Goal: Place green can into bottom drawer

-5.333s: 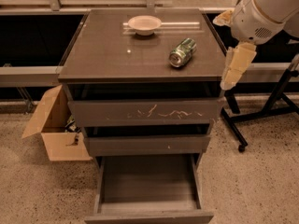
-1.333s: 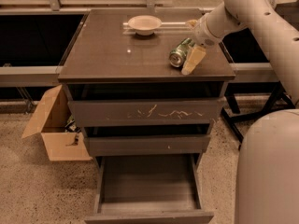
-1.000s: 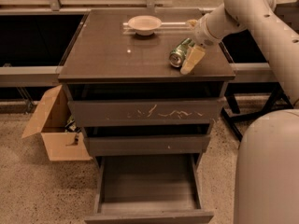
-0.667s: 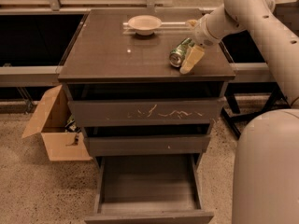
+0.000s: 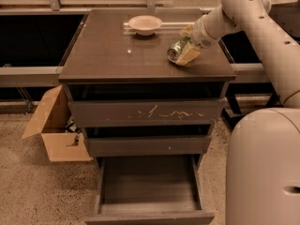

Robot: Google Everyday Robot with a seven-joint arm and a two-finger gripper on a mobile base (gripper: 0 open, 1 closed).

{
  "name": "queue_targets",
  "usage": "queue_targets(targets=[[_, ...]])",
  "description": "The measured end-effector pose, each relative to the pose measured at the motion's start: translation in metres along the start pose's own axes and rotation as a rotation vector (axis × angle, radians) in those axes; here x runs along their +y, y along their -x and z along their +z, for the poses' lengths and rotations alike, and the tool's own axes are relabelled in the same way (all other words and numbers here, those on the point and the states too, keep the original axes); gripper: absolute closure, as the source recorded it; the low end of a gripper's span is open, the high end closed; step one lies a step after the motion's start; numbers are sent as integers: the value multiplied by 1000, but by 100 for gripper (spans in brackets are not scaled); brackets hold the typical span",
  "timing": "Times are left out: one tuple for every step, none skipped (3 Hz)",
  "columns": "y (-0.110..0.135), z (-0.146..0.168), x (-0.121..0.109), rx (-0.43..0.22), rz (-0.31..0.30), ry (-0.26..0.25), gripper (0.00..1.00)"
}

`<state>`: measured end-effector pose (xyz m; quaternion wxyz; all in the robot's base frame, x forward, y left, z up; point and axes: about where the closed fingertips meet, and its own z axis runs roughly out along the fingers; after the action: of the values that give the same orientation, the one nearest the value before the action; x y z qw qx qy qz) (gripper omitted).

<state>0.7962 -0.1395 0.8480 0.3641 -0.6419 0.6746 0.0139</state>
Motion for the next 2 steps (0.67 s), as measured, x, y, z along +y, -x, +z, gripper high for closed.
queue_targets(targets=[[4, 8, 1, -2, 2, 23, 76], [12, 14, 1, -8, -9, 47, 100]])
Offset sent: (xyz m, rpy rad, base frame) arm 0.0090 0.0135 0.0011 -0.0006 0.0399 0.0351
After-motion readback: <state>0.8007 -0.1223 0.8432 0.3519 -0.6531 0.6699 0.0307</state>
